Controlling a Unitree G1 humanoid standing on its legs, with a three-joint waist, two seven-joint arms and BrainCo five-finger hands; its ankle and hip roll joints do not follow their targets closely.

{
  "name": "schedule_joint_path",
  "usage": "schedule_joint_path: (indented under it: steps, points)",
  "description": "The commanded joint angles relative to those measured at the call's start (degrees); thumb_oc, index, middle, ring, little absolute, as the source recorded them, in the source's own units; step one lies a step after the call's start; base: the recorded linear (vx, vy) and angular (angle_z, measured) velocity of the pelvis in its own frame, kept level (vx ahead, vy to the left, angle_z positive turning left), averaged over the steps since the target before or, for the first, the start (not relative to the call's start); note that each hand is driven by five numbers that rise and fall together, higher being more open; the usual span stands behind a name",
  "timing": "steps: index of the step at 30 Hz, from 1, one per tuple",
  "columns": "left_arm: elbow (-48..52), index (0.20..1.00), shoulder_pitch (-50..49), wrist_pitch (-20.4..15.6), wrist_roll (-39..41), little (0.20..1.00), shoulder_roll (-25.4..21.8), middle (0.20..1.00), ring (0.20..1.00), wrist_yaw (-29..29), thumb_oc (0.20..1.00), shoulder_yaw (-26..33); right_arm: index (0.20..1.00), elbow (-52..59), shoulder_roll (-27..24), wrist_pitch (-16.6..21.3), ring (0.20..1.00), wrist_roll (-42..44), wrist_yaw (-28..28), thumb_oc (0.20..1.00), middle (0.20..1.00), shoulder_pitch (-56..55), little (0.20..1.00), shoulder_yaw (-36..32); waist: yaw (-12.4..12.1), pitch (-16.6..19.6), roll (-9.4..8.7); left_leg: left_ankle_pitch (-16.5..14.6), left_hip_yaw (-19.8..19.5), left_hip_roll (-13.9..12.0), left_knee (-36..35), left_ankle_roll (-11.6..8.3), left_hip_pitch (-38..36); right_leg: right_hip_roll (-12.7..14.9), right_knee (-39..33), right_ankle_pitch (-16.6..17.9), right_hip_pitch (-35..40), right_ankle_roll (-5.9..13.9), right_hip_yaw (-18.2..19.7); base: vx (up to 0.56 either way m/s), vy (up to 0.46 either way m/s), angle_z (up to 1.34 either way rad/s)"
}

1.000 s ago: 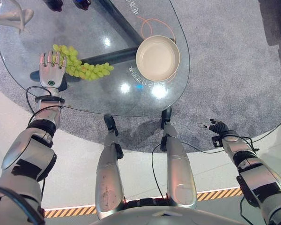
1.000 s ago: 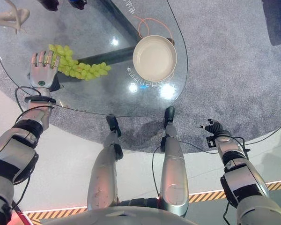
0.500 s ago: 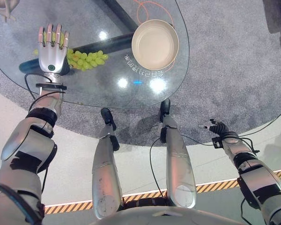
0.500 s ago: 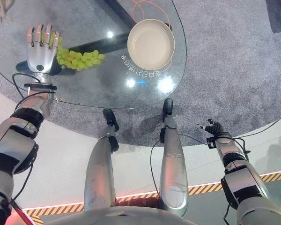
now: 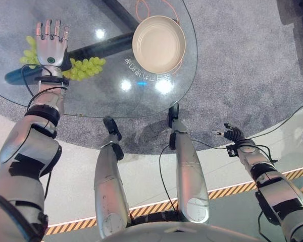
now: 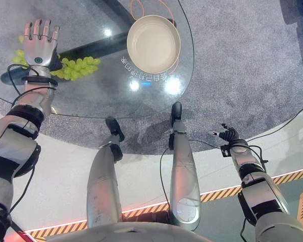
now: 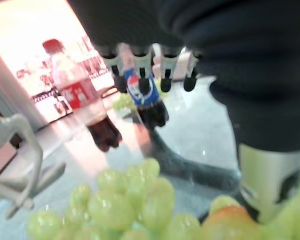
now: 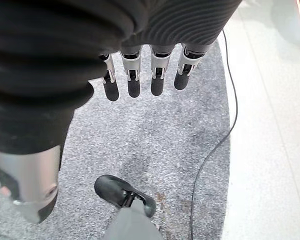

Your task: Pick up fruits into the plate

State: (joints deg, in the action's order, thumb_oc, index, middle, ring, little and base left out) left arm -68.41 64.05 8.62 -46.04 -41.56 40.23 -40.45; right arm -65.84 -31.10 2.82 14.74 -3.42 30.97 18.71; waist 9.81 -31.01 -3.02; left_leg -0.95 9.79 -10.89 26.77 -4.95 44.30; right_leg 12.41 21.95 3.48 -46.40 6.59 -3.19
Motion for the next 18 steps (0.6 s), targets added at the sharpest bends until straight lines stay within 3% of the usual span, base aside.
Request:
schedule_joint_path:
  steps: [1,10,14,18]
  points:
    - [-4.32,1.000,0.30,1.45,0.36,1.000,-3.12,1.000,1.000,-5.33,1.000,-0.64,1.000,1.97,-3.20,0.31,1.000,1.29,-1.34,1.000,1.000,-3.83,1.000,0.64,0.19,1.21,-1.06,-3.72,0.70,5.62,3.06,1.26,2.70,-5.89,2.43,-2.59,-0.88,-2.49,-1.97,0.01,0.035,-0.02]
    - [-3.84,1.000,-2.49,-1.20,2.64,1.000,-3.00,1.000,1.000,-21.94,1.000,-5.55,1.000,5.98,-6.36,-1.46,1.000,0.30,-1.13,1.000,1.000,-2.69,1.000,0.32,0.58,1.21,0.05,-2.88,1.40,6.20,1.20,1.00,1.78,-5.57,1.19,-1.86,-0.69,-1.93,-2.15,0.01,0.023,-0.03]
    - [-2.58,1.000,-3.66,-4.54,4.41,1.000,-3.20,1.000,1.000,-27.67,1.000,-7.41,1.000,6.47,-7.41,-1.71,1.000,-0.41,-1.04,1.000,1.000,-2.26,1.000,0.20,0.61,1.21,0.91,-2.60,1.75,6.41,0.54,0.97,1.51,-5.45,1.06,-1.98,-0.75,-1.93,-2.22,0.00,0.038,-0.01]
    - [0.20,1.000,-4.95,-2.27,1.66,1.000,-3.61,1.000,1.000,-32.63,1.000,-8.44,1.000,7.90,-8.30,-3.43,1.000,-1.03,-1.15,1.000,1.000,-1.90,1.000,-0.05,0.42,1.21,1.74,-2.40,1.93,6.64,-0.07,0.84,0.98,-5.18,0.96,-2.14,-0.45,-1.83,-2.37,0.00,0.008,0.00]
